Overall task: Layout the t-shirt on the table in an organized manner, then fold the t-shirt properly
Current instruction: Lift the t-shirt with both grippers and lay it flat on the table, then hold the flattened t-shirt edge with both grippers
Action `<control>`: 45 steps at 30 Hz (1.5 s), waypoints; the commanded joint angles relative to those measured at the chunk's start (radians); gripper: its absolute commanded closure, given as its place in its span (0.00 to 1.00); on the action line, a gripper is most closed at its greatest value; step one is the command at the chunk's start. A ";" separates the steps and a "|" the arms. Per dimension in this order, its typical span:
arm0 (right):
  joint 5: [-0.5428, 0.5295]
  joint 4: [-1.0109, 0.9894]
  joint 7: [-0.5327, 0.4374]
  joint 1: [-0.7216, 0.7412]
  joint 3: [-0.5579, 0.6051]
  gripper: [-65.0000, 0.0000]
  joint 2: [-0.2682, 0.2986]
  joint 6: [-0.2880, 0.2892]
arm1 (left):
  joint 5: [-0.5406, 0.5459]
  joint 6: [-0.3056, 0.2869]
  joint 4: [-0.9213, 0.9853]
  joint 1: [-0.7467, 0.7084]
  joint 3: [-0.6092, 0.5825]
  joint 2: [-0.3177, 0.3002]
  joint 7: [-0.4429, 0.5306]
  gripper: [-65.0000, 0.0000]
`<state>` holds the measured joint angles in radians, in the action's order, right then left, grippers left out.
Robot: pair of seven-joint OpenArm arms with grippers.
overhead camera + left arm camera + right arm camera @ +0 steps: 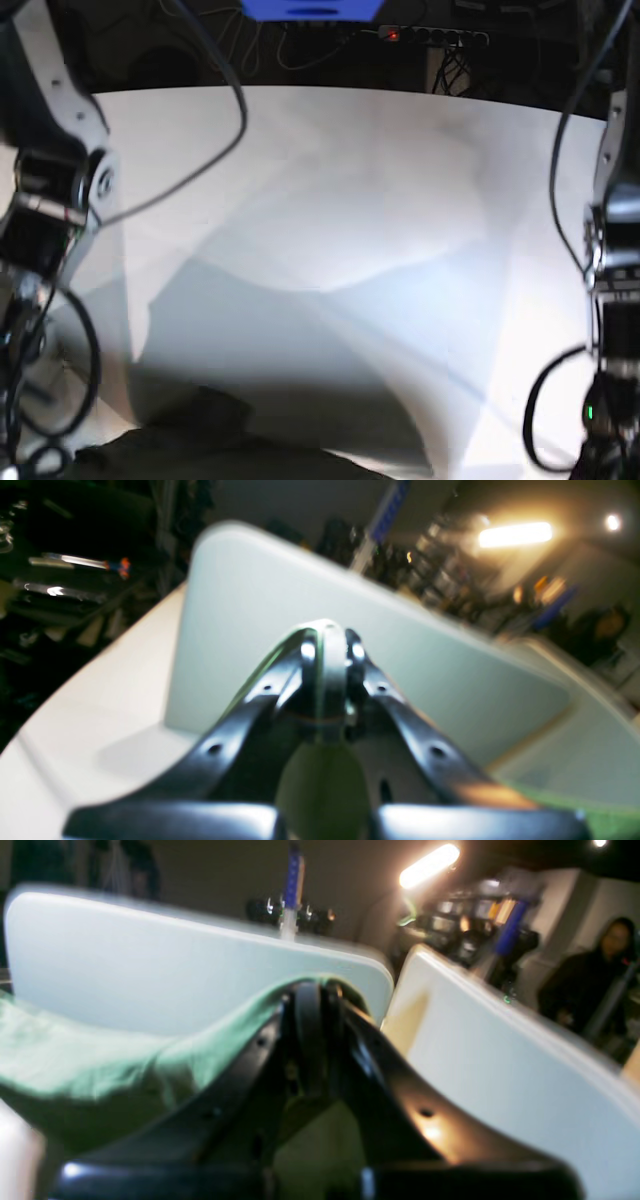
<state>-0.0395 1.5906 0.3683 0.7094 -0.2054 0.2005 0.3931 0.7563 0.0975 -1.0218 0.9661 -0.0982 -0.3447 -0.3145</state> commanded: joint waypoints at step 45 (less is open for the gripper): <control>-0.106 0.228 -0.447 -1.427 -0.050 1.00 -0.164 0.063 | 0.004 -0.012 -0.388 -1.292 0.638 0.008 0.018 1.00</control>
<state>-0.1356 1.8027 -0.0429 -0.7097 -0.2504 0.0353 0.4458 0.7628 0.0860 -1.3914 -0.3275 0.5331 -0.3176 -0.3176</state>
